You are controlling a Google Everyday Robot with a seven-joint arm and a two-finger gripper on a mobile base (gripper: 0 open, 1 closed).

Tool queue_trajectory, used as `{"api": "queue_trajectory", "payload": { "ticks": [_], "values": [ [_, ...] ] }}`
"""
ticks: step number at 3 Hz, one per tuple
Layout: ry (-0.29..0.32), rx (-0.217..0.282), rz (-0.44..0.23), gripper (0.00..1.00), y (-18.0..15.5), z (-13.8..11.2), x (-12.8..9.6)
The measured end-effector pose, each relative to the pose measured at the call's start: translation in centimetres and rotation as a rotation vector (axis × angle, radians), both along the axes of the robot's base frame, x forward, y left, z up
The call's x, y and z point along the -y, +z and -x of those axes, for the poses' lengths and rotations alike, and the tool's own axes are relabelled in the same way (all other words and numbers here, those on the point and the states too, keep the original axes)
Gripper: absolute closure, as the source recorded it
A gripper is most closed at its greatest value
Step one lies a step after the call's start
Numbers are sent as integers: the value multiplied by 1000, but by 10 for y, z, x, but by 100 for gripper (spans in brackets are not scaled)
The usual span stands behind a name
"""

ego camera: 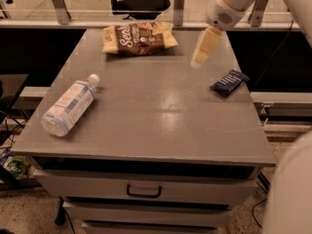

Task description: Move brown chip bag near rxbar blueberry

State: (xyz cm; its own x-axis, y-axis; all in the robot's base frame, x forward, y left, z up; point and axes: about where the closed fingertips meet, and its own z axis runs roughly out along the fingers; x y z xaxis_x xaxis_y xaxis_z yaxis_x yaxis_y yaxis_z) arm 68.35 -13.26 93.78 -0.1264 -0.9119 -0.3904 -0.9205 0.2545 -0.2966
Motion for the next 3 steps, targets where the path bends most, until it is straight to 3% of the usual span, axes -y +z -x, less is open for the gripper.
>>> {"api": "queue_trajectory", "payload": {
  "ticks": [1, 2, 3],
  "values": [
    [-6, 11, -15, 0, -18, -42, -26],
    [-87, 27, -43, 0, -43, -92, -55],
    [-174, 11, -89, 0, -61, -126, -67]
  ]
}}
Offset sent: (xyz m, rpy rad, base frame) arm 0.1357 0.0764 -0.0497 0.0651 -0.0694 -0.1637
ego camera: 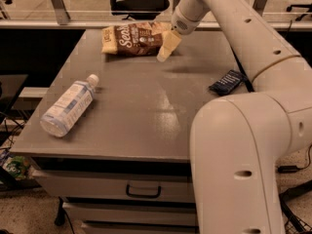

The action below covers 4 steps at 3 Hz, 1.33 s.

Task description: Move brown chip bag near rxbar blueberry

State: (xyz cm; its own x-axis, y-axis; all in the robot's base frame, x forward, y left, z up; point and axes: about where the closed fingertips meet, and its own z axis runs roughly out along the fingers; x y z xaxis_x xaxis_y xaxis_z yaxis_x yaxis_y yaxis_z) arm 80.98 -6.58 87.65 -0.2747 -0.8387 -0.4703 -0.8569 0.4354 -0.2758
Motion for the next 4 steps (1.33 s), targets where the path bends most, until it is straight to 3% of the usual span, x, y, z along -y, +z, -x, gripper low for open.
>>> {"api": "queue_trajectory", "payload": {
  "ticks": [2, 4],
  "values": [
    [-62, -47, -62, 5, -19, -21, -16],
    [-73, -82, -83, 45, -27, -24, -25]
  ]
}}
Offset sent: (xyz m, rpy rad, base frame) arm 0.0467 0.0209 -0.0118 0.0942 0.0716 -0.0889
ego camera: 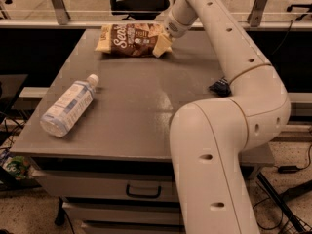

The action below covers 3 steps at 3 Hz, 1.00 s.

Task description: Move brown chip bag near rxbar blueberry

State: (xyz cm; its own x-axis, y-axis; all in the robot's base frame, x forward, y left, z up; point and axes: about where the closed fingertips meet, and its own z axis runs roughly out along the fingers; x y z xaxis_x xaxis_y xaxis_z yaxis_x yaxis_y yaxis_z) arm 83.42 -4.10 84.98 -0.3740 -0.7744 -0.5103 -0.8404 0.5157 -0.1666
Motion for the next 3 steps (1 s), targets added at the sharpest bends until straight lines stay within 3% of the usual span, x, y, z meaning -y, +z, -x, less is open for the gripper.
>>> {"api": "queue_trajectory", "payload": {
  "ticks": [2, 3],
  "values": [
    [9, 16, -30, 92, 24, 12, 23],
    [12, 35, -48, 100, 49, 29, 47]
  ]
}}
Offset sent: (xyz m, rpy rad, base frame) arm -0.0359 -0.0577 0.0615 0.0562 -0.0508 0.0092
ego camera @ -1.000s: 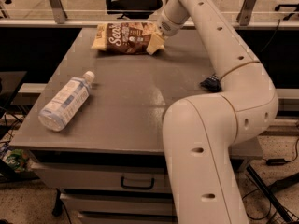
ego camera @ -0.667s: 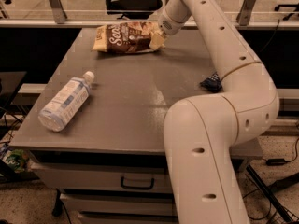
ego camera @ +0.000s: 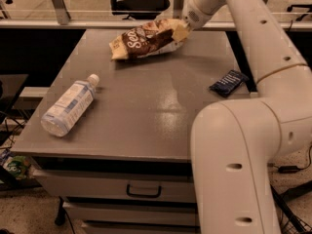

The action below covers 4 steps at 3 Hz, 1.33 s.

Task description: Move brown chip bag near rxbar blueberry

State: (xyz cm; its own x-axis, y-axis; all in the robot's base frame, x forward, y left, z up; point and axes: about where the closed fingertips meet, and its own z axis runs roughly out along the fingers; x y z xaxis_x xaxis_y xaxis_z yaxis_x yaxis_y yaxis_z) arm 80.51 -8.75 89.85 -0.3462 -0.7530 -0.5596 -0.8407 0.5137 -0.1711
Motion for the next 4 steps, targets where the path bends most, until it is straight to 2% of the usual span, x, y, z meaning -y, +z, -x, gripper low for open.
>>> {"api": "queue_trajectory", "payload": {
  "ticks": [2, 3, 4],
  "values": [
    [-28, -4, -14, 100, 29, 48, 54],
    [-48, -32, -21, 100, 25, 73, 71],
    [-69, -68, -24, 92, 13, 101, 84]
  ]
}}
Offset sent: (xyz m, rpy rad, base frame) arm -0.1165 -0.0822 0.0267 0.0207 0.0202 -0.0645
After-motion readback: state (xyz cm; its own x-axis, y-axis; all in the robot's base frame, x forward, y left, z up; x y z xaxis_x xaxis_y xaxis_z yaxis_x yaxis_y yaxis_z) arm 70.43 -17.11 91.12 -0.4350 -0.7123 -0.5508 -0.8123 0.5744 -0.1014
